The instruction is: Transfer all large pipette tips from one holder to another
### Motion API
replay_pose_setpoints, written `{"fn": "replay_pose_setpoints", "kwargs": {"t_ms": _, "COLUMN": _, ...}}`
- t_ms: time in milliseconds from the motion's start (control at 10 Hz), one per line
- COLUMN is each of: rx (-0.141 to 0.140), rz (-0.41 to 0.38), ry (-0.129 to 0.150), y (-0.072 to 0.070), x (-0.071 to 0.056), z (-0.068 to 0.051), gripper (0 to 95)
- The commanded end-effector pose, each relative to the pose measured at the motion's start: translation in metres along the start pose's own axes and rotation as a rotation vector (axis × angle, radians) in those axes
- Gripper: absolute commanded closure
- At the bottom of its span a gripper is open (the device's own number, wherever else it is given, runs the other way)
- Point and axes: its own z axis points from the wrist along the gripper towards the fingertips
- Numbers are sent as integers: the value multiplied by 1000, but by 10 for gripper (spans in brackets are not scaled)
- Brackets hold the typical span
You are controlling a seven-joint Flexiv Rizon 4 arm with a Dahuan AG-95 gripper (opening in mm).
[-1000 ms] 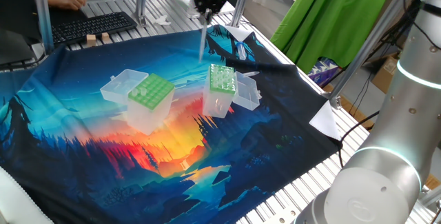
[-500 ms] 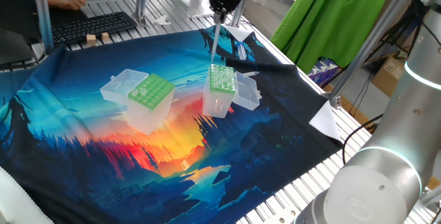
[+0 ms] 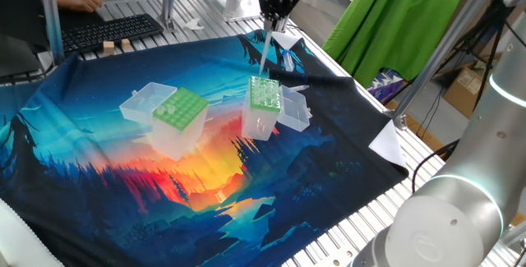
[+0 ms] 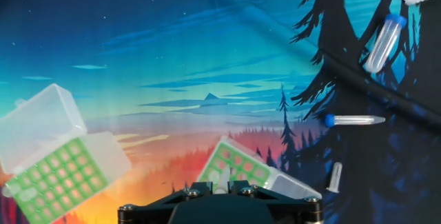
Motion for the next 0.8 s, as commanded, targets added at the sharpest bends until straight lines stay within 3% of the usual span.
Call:
{"fn": "replay_pose_setpoints", "kwargs": {"t_ms": 100, "rx": 0, "rz": 4, "ry": 1, "y": 0, "x": 1, "z": 2, "gripper": 950}}
{"fn": "replay_pose_setpoints", "kwargs": {"t_ms": 800, "rx": -7, "rz": 8, "ry": -9, "y": 1, "x": 12, "z": 15, "gripper": 950}}
